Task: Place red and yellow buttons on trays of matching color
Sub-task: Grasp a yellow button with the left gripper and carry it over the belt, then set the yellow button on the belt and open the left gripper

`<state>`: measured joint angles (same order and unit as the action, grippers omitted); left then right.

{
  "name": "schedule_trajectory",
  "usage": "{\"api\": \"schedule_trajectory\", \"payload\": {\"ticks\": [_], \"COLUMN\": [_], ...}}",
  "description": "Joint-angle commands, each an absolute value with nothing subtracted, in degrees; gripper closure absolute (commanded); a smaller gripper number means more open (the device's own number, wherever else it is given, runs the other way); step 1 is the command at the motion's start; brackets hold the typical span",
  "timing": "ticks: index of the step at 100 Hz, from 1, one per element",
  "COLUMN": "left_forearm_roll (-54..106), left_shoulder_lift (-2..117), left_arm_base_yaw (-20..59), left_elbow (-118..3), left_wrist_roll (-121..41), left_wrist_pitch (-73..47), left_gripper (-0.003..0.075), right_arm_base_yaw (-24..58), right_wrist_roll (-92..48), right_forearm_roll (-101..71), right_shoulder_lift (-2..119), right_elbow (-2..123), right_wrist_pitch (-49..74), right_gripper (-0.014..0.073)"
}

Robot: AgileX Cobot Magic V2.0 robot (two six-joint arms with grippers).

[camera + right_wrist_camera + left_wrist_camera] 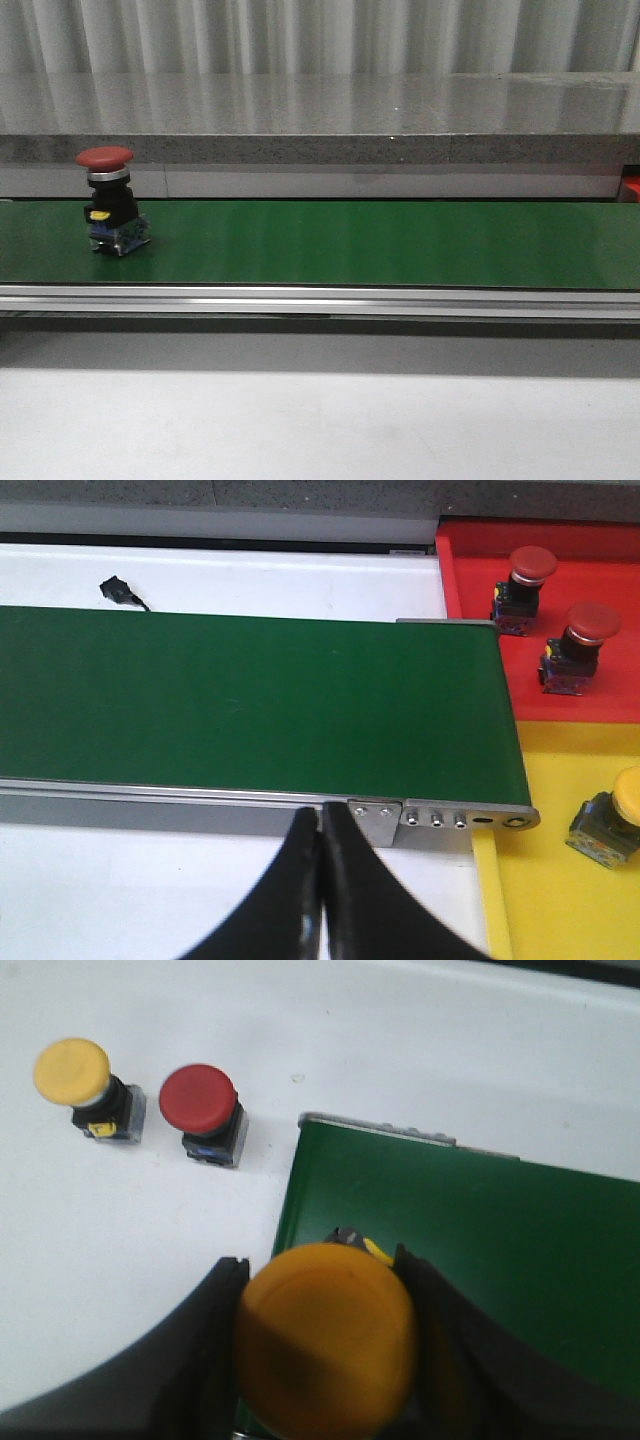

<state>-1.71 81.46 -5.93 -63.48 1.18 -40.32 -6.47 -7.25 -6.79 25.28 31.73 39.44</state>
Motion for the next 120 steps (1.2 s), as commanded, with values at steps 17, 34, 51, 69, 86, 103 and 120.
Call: {"api": "schedule_trajectory", "payload": {"ticks": [17, 34, 51, 69, 86, 103, 120], "left_forearm_roll": [-1.6, -1.1, -1.1, -1.1, -1.0, -1.0, -0.9], "left_shoulder_lift": [79.5, 82.4, 85.0, 85.4, 85.4, 85.4, 85.1], "left_arm_base_yaw": [-5.2, -5.2, -5.2, -5.2, -5.2, -5.2, -4.8], "left_elbow": [-60.9, -60.8, -60.9, -60.9, -60.9, -61.0, -63.6], "left_wrist_roll": [1.2, 1.2, 1.2, 1.2, 1.2, 1.2, 1.2], "left_wrist_pitch": [-31.8, -30.4, -30.3, -30.7, -31.5, -31.8, -34.1], "left_gripper": [0.0741, 0.0741, 0.0741, 0.0731, 0.0491, 0.0096, 0.0041], "right_arm_base_yaw": [-6.5, -6.5, -6.5, -6.5, -6.5, -6.5, -6.5], "right_wrist_roll": [-7.8, -7.8, -7.8, -7.8, -7.8, -7.8, -7.8], "right_forearm_roll": [-7.1, -7.1, -7.1, -7.1, -7.1, -7.1, -7.1], "right_shoulder_lift": [25.4, 25.4, 25.4, 25.4, 25.4, 25.4, 25.4], "right_elbow": [33.2, 33.2, 33.2, 33.2, 33.2, 33.2, 33.2], "right_wrist_pitch": [35.4, 35.4, 35.4, 35.4, 35.4, 35.4, 35.4], "right_gripper": [0.0661, 0.0661, 0.0661, 0.0661, 0.0661, 0.0661, 0.0661]}}
